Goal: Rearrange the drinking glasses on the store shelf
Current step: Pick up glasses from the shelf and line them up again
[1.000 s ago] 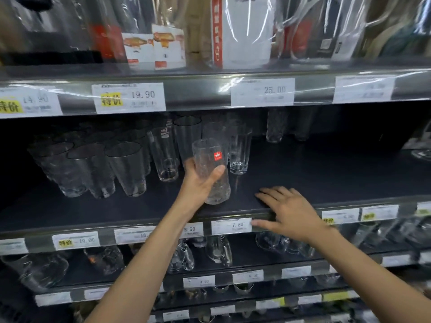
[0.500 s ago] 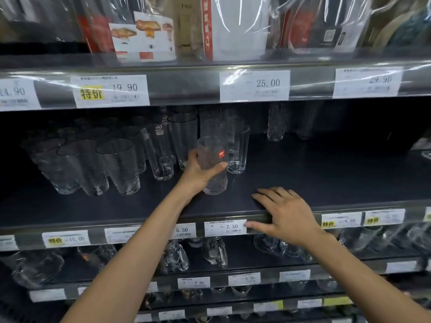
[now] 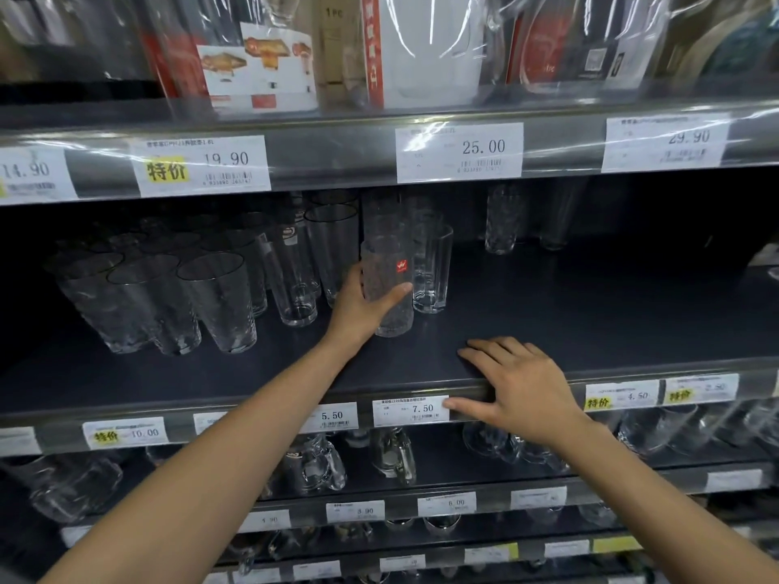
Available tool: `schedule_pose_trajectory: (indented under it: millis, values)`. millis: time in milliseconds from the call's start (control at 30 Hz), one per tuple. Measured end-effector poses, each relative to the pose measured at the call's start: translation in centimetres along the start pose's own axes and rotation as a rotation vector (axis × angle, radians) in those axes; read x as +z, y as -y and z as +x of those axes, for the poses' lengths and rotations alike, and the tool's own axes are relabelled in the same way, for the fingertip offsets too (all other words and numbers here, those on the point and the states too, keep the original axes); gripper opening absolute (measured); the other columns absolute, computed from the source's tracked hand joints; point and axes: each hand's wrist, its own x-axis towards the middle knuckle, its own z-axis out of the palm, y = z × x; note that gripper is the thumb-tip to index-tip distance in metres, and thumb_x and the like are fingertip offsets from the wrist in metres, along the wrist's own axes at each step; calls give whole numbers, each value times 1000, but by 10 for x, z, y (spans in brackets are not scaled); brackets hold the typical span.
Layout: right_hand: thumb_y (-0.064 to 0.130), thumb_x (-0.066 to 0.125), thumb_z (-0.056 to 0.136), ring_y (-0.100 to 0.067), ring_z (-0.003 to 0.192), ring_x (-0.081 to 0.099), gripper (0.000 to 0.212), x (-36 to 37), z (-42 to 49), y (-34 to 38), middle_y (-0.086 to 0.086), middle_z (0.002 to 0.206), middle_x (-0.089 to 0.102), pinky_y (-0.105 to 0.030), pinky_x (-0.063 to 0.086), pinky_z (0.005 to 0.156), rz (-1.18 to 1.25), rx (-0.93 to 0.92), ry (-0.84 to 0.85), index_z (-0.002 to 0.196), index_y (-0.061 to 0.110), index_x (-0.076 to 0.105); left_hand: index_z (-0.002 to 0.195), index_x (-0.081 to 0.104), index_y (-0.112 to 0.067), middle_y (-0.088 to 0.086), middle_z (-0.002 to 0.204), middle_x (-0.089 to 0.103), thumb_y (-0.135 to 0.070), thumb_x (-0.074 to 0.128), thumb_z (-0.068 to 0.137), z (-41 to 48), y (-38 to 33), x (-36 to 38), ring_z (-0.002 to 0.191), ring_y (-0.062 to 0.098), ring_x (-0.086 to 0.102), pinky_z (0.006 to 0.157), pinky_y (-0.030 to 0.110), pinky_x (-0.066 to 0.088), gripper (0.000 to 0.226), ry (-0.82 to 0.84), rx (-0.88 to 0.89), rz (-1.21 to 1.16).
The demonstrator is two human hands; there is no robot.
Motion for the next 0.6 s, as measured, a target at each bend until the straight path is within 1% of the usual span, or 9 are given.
schedule_pose_trajectory:
  millis: [100, 200, 300, 433, 533, 600]
  values:
    - [85, 35, 83, -19, 110, 64, 82, 1, -1, 0, 4, 123, 69, -37, 54, 88, 3, 2, 4, 122, 22, 69, 130, 51, -25, -11, 121, 61, -41, 78, 81, 1, 5, 1, 109, 2, 59, 84, 6, 42, 58, -10, 43, 33]
    - [85, 34, 83, -19, 110, 65, 82, 0, -1, 0, 4, 123, 69, -37, 54, 88, 4, 4, 3, 121, 22, 69, 133, 51, -24, -8, 126, 62, -47, 76, 81, 3, 8, 1, 112, 4, 60, 93, 17, 46, 62, -16, 64, 56]
    - [85, 35, 83, -19, 110, 65, 82, 0, -1, 0, 3, 123, 69, -38, 54, 88, 16, 12, 5, 122, 21, 69, 133, 49, -25, -9, 126, 59, -45, 75, 82, 5, 8, 1, 115, 6, 58, 92, 16, 43, 60, -1, 69, 65]
    - [85, 34, 83, -19, 111, 64, 82, -1, -1, 1, 4, 125, 68, -38, 54, 88, 15, 15, 19, 123, 22, 68, 135, 47, -21, -9, 124, 58, -44, 75, 83, 7, 9, 2, 114, 7, 56, 96, 23, 44, 64, -2, 64, 77]
    - [85, 35, 83, -19, 111, 64, 82, 0, -1, 1, 4, 124, 68, -37, 53, 87, 16, 20, 14, 122, 22, 68, 131, 49, -17, -9, 119, 59, -40, 75, 84, 8, 9, 4, 110, 7, 58, 92, 20, 45, 59, -19, 49, 85]
    - [85, 37, 82, -19, 110, 64, 81, 1, -2, 1, 4, 124, 68, -36, 53, 87, 22, 23, 11, 122, 22, 69, 129, 50, -17, -9, 116, 60, -40, 74, 85, 8, 9, 4, 108, 7, 58, 83, 12, 43, 55, -20, 35, 88]
